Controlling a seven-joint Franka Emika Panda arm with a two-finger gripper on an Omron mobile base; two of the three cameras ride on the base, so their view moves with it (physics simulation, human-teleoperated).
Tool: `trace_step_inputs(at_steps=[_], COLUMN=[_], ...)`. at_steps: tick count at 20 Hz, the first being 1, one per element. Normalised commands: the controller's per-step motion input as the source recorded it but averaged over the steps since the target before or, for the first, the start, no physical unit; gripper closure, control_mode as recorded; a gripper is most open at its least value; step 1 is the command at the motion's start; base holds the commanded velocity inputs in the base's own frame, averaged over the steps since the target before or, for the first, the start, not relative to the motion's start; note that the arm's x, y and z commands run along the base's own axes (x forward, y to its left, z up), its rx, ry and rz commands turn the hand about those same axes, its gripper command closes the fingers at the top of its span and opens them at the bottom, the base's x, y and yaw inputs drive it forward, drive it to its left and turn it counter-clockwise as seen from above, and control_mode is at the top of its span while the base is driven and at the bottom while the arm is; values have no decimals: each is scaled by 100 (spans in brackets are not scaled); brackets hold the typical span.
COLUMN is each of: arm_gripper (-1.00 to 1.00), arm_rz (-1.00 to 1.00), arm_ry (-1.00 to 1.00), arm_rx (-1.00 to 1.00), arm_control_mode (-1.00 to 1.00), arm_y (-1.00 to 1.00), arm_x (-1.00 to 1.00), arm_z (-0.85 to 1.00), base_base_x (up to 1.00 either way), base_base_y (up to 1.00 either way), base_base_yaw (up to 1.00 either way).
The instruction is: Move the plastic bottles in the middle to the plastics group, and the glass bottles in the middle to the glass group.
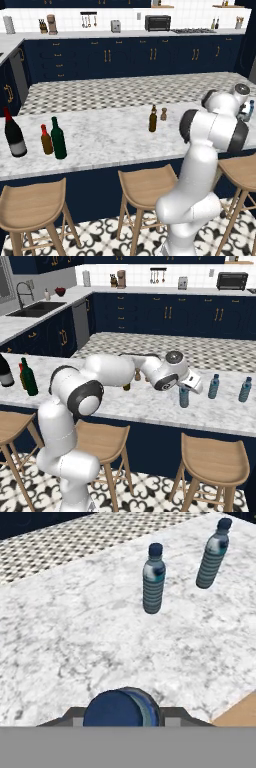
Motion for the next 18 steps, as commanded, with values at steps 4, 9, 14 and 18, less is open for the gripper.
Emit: trace_step_inputs(at_steps=[4, 9, 14, 18], arm_gripper=[100, 100, 100, 100], arm_rz=[-1, 0, 0, 0], arm_ry=[0, 0, 0, -1], arm_rx=[1, 3, 10, 5], arm_control_mode=[-100, -100, -100, -100], arm_y=[-46, -47, -26, -15], arm_x=[45, 28, 23, 21], arm_z=[0, -6, -28, -27], base_base_x=[0, 0, 0, 0], base_base_y=[0, 0, 0, 0], base_base_yaw=[0, 0, 0, 0])
